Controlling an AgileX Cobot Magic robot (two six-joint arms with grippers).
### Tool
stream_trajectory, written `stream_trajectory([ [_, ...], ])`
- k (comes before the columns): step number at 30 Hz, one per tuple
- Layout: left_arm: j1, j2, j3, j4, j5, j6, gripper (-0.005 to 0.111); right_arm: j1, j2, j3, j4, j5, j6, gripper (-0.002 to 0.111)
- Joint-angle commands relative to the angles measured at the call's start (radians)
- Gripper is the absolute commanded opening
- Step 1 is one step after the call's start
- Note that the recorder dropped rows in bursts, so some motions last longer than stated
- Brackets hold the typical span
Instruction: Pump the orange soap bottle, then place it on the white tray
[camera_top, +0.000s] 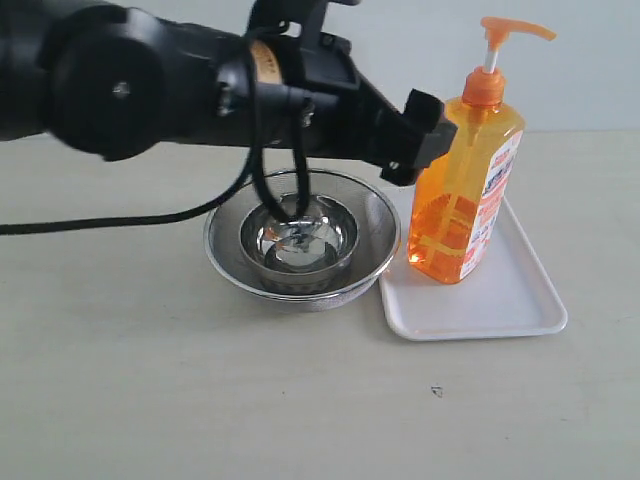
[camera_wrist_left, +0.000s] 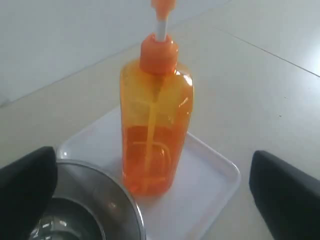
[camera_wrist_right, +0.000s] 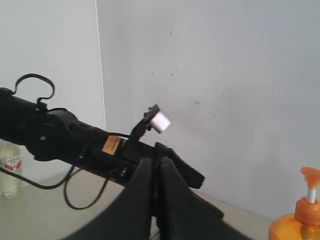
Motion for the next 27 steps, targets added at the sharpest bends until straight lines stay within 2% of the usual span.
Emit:
stream_trajectory([
  [1, -0.004, -0.139, 0.142, -0.026, -0.002, -0.047, 0.097, -0.002, -0.007, 0.005, 0.004, 0.001, -0.001, 0.001],
  [10, -0.004, -0.402, 0.487, -0.026, -0.005, -0.215, 0.097, -0.002, -0.007, 0.005, 0.004, 0.001, -0.001, 0.001],
  [15, 0.013, -0.492, 0.545, -0.006, 0.032, -0.257, 0.097, -0.002, -0.007, 0.005, 0.004, 0.004, -0.001, 0.001],
  [18, 0.052, -0.544, 0.545, -0.008, 0.096, -0.257, 0.096, -0.002, -0.007, 0.005, 0.004, 0.001, -0.001, 0.001],
  [19, 0.069, -0.572, 0.545, -0.01, 0.13, -0.257, 0.09, -0.002, -0.007, 0.005, 0.004, 0.001, -0.001, 0.001],
  [20, 0.071, -0.594, 0.545, -0.01, 0.16, -0.257, 0.08, -0.002, -0.007, 0.005, 0.004, 0.001, -0.001, 0.001],
  [22, 0.071, -0.648, 0.545, -0.01, 0.198, -0.257, 0.048, -0.002, -0.007, 0.005, 0.004, 0.001, -0.001, 0.001],
  [23, 0.071, -0.679, 0.545, -0.01, 0.215, -0.257, 0.026, -0.002, -0.007, 0.005, 0.004, 0.001, -0.001, 0.001],
  [24, 0.071, -0.698, 0.545, -0.01, 0.225, -0.257, 0.011, -0.002, -0.007, 0.005, 0.004, 0.001, -0.001, 0.001],
  [25, 0.071, -0.708, 0.545, -0.005, 0.225, -0.251, 0.005, -0.002, -0.007, 0.005, 0.004, 0.001, -0.001, 0.001],
  [27, 0.071, -0.722, 0.545, 0.009, 0.225, -0.245, 0.005, -0.002, -0.007, 0.005, 0.004, 0.001, -0.001, 0.001],
])
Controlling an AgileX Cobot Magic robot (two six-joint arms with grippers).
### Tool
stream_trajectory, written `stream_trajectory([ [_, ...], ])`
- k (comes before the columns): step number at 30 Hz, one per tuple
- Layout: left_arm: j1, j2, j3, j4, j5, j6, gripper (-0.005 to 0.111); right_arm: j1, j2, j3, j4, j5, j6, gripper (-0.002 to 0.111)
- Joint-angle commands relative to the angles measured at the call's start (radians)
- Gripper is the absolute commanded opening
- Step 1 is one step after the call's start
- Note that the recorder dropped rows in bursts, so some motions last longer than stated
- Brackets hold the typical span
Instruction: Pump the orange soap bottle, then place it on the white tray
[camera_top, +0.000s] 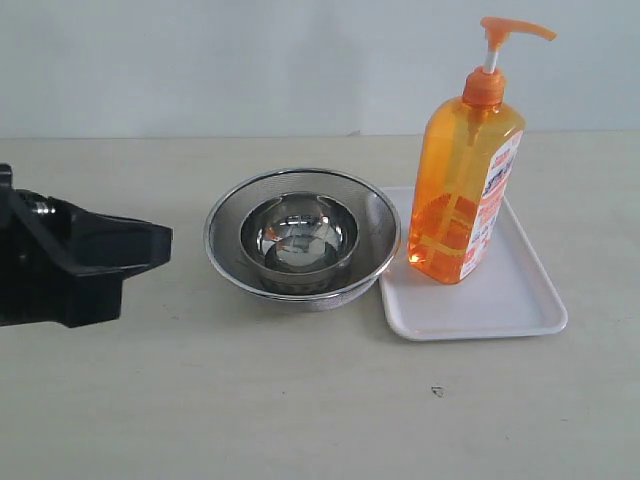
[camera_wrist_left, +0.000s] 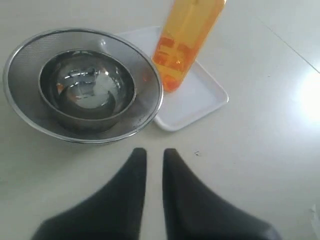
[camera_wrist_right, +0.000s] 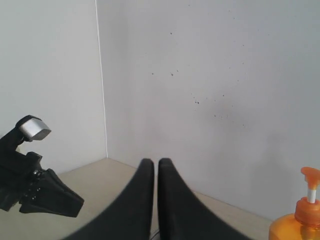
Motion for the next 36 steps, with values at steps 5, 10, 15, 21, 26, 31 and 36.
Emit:
stream_trajectory([
  [5, 0.018, -0.099, 0.004, 0.053, 0.054, 0.007, 0.006, -0.002, -0.007, 0.005, 0.004, -0.001, -0.001, 0.001],
  [10, 0.122, -0.224, 0.004, 0.017, 0.071, 0.007, 0.006, -0.002, -0.007, 0.005, 0.004, 0.002, -0.001, 0.001],
  [15, 0.259, -0.384, 0.006, 0.017, 0.12, 0.001, 0.006, -0.002, -0.007, 0.005, 0.004, 0.0, 0.0, 0.001],
  [21, 0.408, -0.621, 0.104, -0.013, 0.045, -0.005, 0.006, -0.002, -0.007, 0.005, 0.004, 0.002, -0.001, 0.001],
  [26, 0.504, -0.786, 0.279, -0.013, -0.124, -0.009, 0.005, -0.002, -0.007, 0.005, 0.004, 0.0, -0.001, 0.001],
  [31, 0.567, -0.893, 0.432, -0.013, -0.272, -0.009, 0.005, -0.002, -0.007, 0.005, 0.004, 0.0, -0.001, 0.001],
  [36, 0.62, -0.913, 0.506, -0.008, -0.288, -0.009, 0.005, -0.002, -0.007, 0.005, 0.004, 0.002, -0.001, 0.001],
])
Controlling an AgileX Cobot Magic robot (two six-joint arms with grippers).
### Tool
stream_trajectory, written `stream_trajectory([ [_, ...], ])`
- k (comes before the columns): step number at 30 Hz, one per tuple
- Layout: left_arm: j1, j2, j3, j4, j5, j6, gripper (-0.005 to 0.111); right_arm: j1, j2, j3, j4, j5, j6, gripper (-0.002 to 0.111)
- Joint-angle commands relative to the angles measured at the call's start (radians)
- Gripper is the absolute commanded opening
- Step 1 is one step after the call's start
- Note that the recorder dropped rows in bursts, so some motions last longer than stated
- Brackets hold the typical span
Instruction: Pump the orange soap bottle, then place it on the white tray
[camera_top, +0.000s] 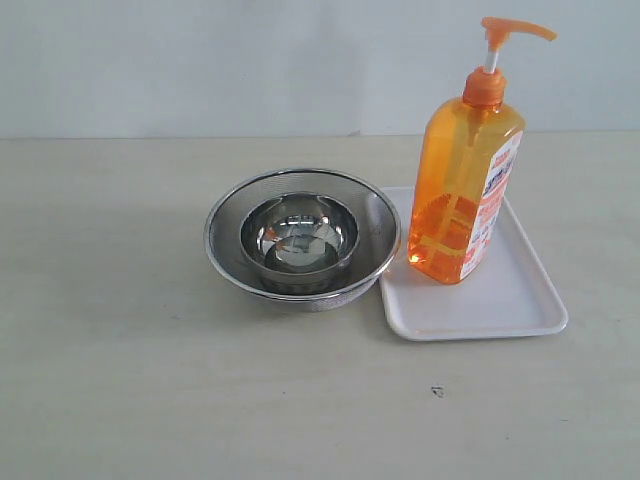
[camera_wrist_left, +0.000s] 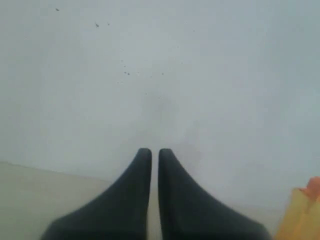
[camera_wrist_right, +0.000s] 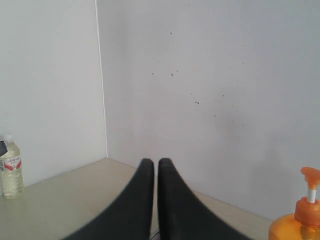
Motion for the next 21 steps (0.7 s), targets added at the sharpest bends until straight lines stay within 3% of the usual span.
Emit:
stream_trajectory([
  [1, 0.049, -0.012, 0.063, -0.007, -0.035, -0.009, 0.005, -0.002, -0.007, 0.005, 0.004, 0.002, -0.001, 0.001],
  [9, 0.107, -0.012, 0.143, -0.006, -0.109, 0.028, 0.005, -0.002, -0.007, 0.005, 0.004, -0.002, -0.001, 0.001],
  [15, 0.122, -0.012, 0.143, 0.0, 0.0, 0.203, 0.005, -0.002, -0.007, 0.005, 0.004, 0.003, -0.001, 0.001],
  [21, 0.148, -0.012, 0.143, 0.047, 0.271, 0.267, 0.005, -0.002, -0.007, 0.005, 0.004, 0.001, -0.001, 0.001],
])
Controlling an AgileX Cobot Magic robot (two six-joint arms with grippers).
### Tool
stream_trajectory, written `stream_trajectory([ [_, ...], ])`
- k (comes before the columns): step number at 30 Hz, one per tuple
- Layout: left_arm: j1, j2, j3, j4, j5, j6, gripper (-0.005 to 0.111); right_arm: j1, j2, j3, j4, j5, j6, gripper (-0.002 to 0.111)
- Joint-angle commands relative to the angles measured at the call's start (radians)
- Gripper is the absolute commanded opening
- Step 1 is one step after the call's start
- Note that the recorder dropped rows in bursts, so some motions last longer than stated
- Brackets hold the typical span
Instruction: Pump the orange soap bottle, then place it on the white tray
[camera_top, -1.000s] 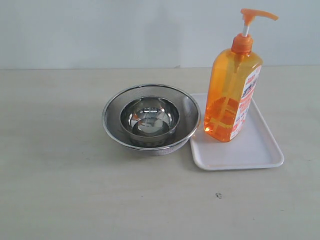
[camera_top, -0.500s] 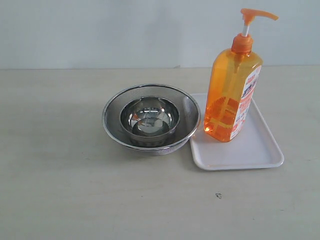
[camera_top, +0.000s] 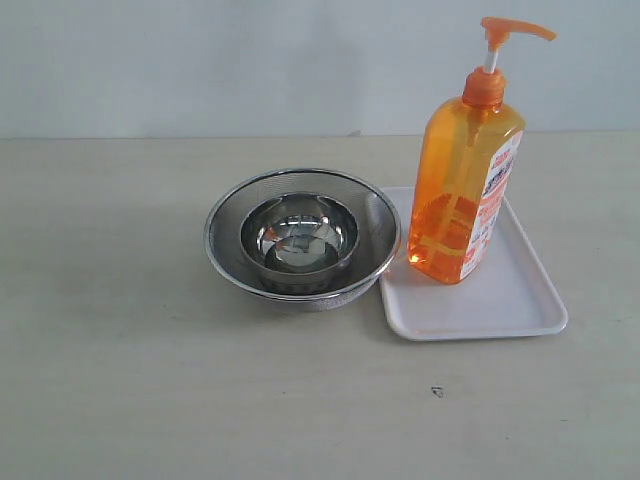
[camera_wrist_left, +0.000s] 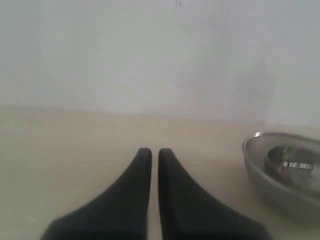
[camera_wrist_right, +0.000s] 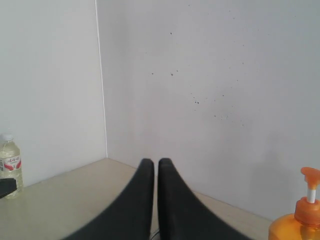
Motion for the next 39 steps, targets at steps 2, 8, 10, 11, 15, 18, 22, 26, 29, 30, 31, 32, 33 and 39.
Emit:
stream_trajectory([
  [2, 0.02, -0.003, 0.004, 0.045, 0.214, 0.048, 0.005, -0.002, -0.007, 0.005, 0.004, 0.001, -0.001, 0.001],
  [8, 0.025, -0.003, 0.004, 0.049, 0.214, 0.086, 0.005, -0.002, -0.007, 0.005, 0.004, 0.001, -0.001, 0.001],
  [10, 0.025, -0.003, 0.004, 0.049, 0.214, 0.086, 0.005, -0.002, -0.007, 0.005, 0.004, 0.001, -0.001, 0.001],
  [11, 0.025, -0.003, 0.004, 0.049, 0.214, 0.086, 0.005, -0.002, -0.007, 0.005, 0.004, 0.001, -0.001, 0.001],
  [15, 0.025, -0.003, 0.004, 0.049, 0.214, 0.086, 0.005, -0.002, -0.007, 0.005, 0.004, 0.001, -0.001, 0.001],
  [18, 0.025, -0.003, 0.004, 0.049, 0.214, 0.086, 0.005, -0.002, -0.007, 0.005, 0.004, 0.001, -0.001, 0.001],
  [22, 0.025, -0.003, 0.004, 0.049, 0.214, 0.086, 0.005, -0.002, -0.007, 0.005, 0.004, 0.001, -0.001, 0.001],
  [26, 0.025, -0.003, 0.004, 0.049, 0.214, 0.086, 0.005, -0.002, -0.007, 0.005, 0.004, 0.001, -0.001, 0.001],
  [29, 0.025, -0.003, 0.004, 0.049, 0.214, 0.086, 0.005, -0.002, -0.007, 0.005, 0.004, 0.001, -0.001, 0.001],
  [30, 0.025, -0.003, 0.004, 0.049, 0.214, 0.086, 0.005, -0.002, -0.007, 0.005, 0.004, 0.001, -0.001, 0.001],
  [31, 0.025, -0.003, 0.004, 0.049, 0.214, 0.086, 0.005, -0.002, -0.007, 0.005, 0.004, 0.001, -0.001, 0.001],
  [32, 0.025, -0.003, 0.004, 0.049, 0.214, 0.086, 0.005, -0.002, -0.007, 0.005, 0.004, 0.001, -0.001, 0.001],
  [33, 0.025, -0.003, 0.004, 0.049, 0.214, 0.086, 0.005, -0.002, -0.007, 0.005, 0.004, 0.001, -0.001, 0.001],
  [39, 0.025, -0.003, 0.004, 0.049, 0.214, 0.086, 0.005, -0.002, -0.007, 0.005, 0.004, 0.017, -0.025, 0.001],
])
